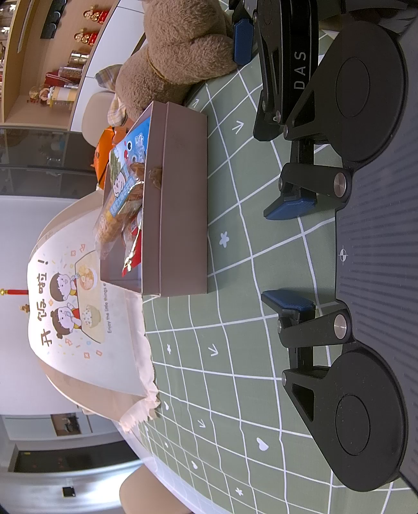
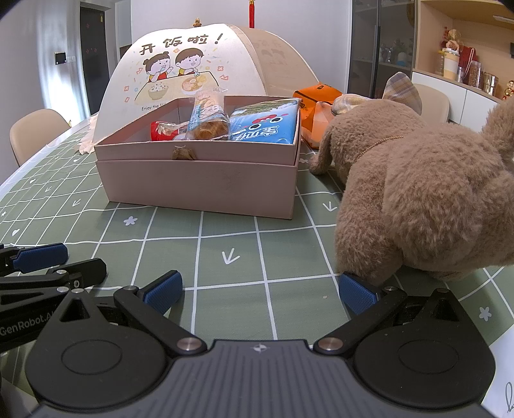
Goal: Organize snacks
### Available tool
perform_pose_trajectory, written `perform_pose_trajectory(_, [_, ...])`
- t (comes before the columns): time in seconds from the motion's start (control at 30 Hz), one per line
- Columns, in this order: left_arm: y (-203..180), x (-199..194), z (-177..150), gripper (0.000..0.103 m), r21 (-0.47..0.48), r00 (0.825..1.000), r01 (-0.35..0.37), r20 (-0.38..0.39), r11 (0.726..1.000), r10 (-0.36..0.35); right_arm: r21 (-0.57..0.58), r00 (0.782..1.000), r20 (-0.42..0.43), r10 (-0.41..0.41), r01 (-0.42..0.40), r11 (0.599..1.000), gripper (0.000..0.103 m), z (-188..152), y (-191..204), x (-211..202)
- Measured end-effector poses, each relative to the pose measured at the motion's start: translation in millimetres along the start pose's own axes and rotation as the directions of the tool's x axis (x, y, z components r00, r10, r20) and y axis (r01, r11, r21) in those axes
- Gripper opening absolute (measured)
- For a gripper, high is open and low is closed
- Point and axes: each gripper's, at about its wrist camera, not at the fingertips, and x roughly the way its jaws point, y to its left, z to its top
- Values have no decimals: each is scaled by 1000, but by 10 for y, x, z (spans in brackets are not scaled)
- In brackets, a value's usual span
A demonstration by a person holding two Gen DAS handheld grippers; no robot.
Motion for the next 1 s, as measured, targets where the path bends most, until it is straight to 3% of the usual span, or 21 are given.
perform_pose_trajectory(1.0, [-22,-4,-3,54,10,1000,-14,1,1000,14,-1,1000,0,0,0,1000,103,1,-2,0])
